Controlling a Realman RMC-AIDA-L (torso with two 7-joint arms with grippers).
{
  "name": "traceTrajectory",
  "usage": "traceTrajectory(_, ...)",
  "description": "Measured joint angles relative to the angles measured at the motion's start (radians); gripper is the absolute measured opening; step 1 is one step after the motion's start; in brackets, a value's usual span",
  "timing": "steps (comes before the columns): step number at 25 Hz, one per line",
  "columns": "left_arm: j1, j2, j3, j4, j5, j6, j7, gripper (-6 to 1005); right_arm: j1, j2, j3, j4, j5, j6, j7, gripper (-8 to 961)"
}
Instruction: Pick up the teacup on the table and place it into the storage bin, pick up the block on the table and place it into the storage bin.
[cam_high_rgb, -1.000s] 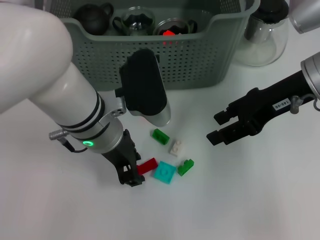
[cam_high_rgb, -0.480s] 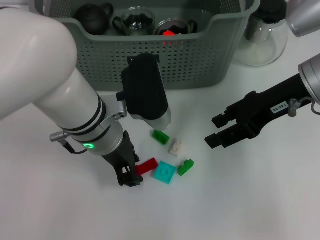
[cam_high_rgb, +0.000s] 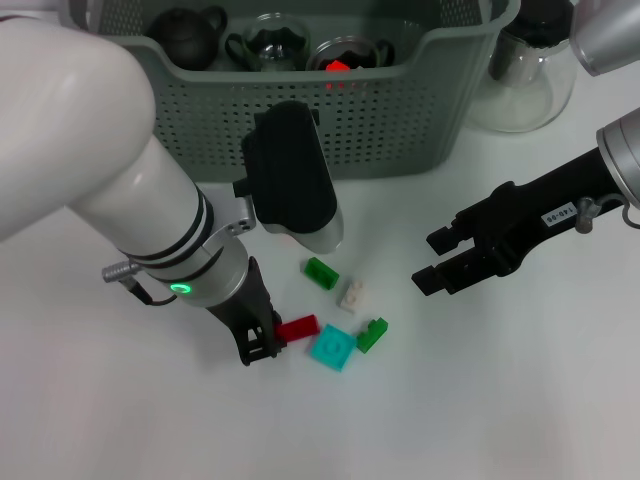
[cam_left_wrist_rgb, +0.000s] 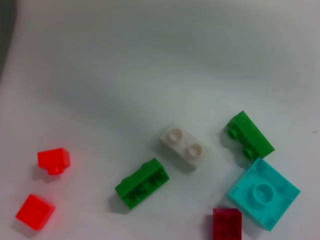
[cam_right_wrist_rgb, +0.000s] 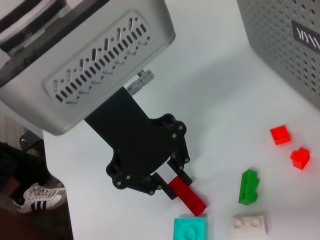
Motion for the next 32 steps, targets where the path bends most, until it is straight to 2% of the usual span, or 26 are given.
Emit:
traceTrajectory(3, 0.011, 0.0, -0.012, 0.024, 0.002, 0.006, -0.005, 186, 0.0, 0.0, -0.001, 0.0, 0.0, 0.0, 0.0, 686)
traceTrajectory(8, 0.069, 0.0, -0.097, 0.164, 0.012, 0.066, -0.013, 185, 0.002, -0.017, 0.002, 0.012, -0.025, -0.006, 0.009, 686)
traceTrajectory(12, 0.107, 0.0, -0.244, 0.299, -0.038, 0.094, -0.014, 185, 0.01, -0.029, 0.012, 0.023, -0.101, -0.003, 0.033, 686)
traceTrajectory(15, 0.111, 0.002, -0.38, 0.377, -0.168, 0.096, -0.012, 186, 0.012, -0.03, 0.012, 0.025, -0.125, 0.001, 0.035, 686)
traceTrajectory(18, 0.077, 0.009, -0.533, 0.396, -0.316, 0.074, 0.009, 186, 0.012, -0.03, 0.013, 0.025, -0.129, -0.002, 0.03, 686)
traceTrajectory(22, -0.027, 0.015, -0.676, 0.322, -0.351, 0.005, 0.021, 186, 0.012, -0.029, 0.013, 0.019, -0.128, -0.008, 0.031, 686)
traceTrajectory(25, -0.112, 0.031, -0.735, 0.233, -0.346, -0.022, 0.022, 185, 0.013, -0.029, 0.013, 0.018, -0.129, -0.012, 0.033, 686)
traceTrajectory(32, -0.292, 0.115, -0.772, -0.098, -0.318, -0.136, -0.015, 186, 0.023, -0.029, 0.013, 0.023, -0.13, -0.013, 0.036, 685)
